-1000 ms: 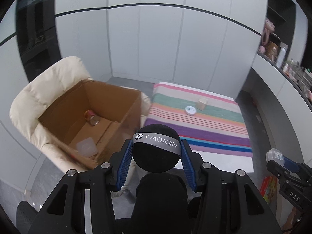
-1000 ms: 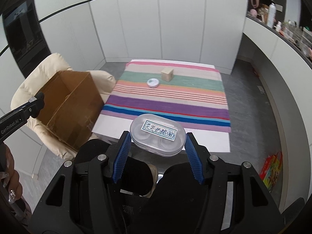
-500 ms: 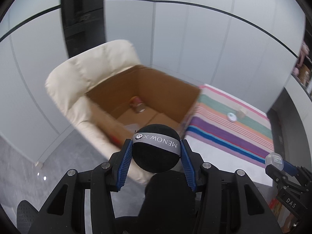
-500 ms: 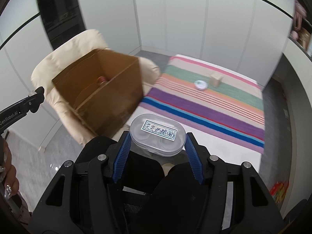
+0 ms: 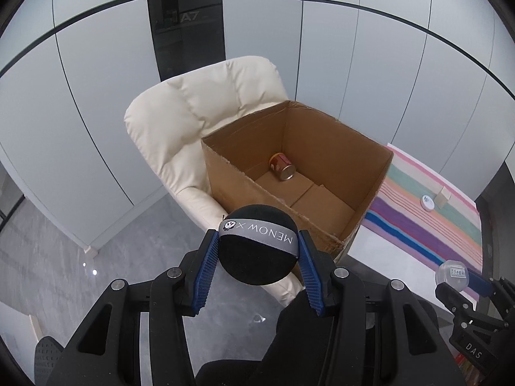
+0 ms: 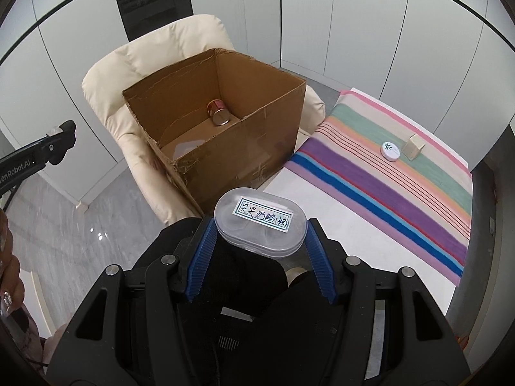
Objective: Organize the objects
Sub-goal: 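Carry the black puff with the left tool while the right tool carries the clear container over the box, then open both tools to drop the black puff and clear container into the box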
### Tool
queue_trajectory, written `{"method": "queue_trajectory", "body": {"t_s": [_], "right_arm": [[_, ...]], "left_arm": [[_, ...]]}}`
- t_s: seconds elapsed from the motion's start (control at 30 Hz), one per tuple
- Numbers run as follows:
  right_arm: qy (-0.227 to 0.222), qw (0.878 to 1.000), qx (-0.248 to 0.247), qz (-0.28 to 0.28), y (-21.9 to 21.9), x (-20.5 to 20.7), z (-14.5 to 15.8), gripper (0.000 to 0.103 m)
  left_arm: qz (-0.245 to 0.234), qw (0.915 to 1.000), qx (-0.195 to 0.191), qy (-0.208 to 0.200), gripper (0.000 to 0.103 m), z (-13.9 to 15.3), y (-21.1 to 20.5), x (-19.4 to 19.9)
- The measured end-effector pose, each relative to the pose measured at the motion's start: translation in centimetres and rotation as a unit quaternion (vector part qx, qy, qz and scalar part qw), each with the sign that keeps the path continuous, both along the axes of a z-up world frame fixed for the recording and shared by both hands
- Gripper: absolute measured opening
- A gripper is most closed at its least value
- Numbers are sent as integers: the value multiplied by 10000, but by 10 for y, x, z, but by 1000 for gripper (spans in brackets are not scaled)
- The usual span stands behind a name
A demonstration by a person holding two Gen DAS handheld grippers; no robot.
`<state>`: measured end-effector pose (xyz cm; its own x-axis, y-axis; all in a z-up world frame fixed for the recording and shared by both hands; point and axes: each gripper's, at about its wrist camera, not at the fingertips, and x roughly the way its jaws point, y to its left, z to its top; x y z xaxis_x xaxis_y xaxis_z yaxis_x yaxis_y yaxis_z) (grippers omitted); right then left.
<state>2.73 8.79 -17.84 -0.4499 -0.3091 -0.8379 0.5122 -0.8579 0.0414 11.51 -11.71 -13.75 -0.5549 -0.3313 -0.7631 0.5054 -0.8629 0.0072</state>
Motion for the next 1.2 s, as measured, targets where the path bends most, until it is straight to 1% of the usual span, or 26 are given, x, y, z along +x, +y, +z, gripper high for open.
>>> {"method": "queue_trajectory", "body": {"t_s": [0.2, 0.33, 0.4, 0.47, 0.53, 0.7, 0.93, 1.07, 1.2], "right_arm": [[6, 9999, 95, -42, 3, -5, -1, 59], [40, 9999, 149, -62, -2, -13, -2, 59], [51, 9998, 164, -62, -7, -22, -2, 59], [87, 9998, 163, -54, -12, -31, 0, 59], [135, 9998, 171, -41, -18, -41, 2, 59], [224, 9996, 183, 36, -39, -73, 7, 59], [432, 9979, 269, 391, -80, -118, 15, 59], [530, 9962, 380, 572, -106, -144, 11, 59], [602, 9942, 464, 759, -128, -165, 5, 59]], "left_arm": [[-37, 10000, 22, -47, 50, -7, 2, -12], [-80, 9999, 101, 42, 50, -6, 2, -25], [-95, 9999, 21, 69, 50, -5, 2, -34], [-55, 9998, -178, 94, 50, -5, 2, -44], [-64, 9995, -276, 129, 50, -5, 1, -55], [-91, 9996, -212, 159, 50, -5, -8, -84], [-80, 9996, -173, 198, 50, -6, -25, -131], [10, 9995, -198, 237, 50, -8, -40, -157], [122, 9995, -188, 224, 49, -13, -54, -174]]}}
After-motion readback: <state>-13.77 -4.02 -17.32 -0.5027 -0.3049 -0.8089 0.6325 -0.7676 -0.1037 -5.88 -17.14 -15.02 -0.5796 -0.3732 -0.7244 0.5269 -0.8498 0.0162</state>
